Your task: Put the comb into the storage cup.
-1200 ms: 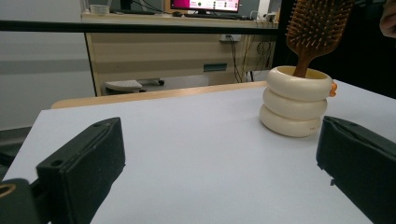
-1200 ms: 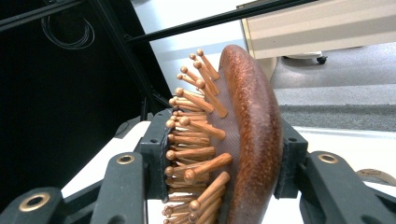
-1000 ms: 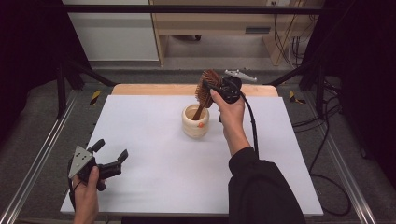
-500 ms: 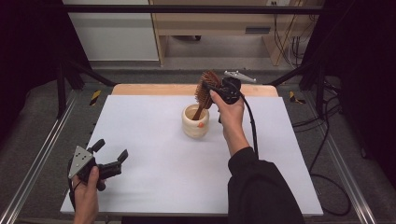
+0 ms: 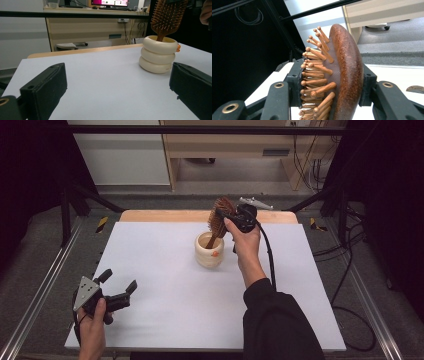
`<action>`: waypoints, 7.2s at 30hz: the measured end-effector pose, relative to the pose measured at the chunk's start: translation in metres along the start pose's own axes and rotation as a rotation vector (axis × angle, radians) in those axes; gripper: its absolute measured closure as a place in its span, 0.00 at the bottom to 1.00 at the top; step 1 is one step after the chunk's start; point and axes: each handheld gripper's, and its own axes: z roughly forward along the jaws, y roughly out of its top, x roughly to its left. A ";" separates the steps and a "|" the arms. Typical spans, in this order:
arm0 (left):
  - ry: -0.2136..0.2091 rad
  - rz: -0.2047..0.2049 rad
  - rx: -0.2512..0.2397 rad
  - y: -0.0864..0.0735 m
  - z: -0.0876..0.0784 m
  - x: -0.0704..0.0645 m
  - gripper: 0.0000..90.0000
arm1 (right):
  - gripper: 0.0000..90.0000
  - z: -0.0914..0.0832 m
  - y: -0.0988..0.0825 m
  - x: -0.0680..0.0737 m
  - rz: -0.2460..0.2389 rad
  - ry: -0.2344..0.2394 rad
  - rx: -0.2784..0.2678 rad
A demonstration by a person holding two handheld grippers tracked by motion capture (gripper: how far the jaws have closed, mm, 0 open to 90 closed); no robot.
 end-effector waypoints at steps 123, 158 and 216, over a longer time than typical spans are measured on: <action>-0.011 0.006 0.010 -0.001 0.002 -0.001 0.02 | 0.54 0.000 -0.017 -0.019 0.122 0.068 0.016; -0.013 0.005 0.013 -0.001 0.003 -0.002 0.02 | 0.44 0.000 -0.017 -0.019 0.133 0.065 0.029; -0.014 0.006 0.014 -0.001 0.003 -0.002 0.02 | 0.23 -0.044 0.011 -0.020 0.028 -0.066 -0.153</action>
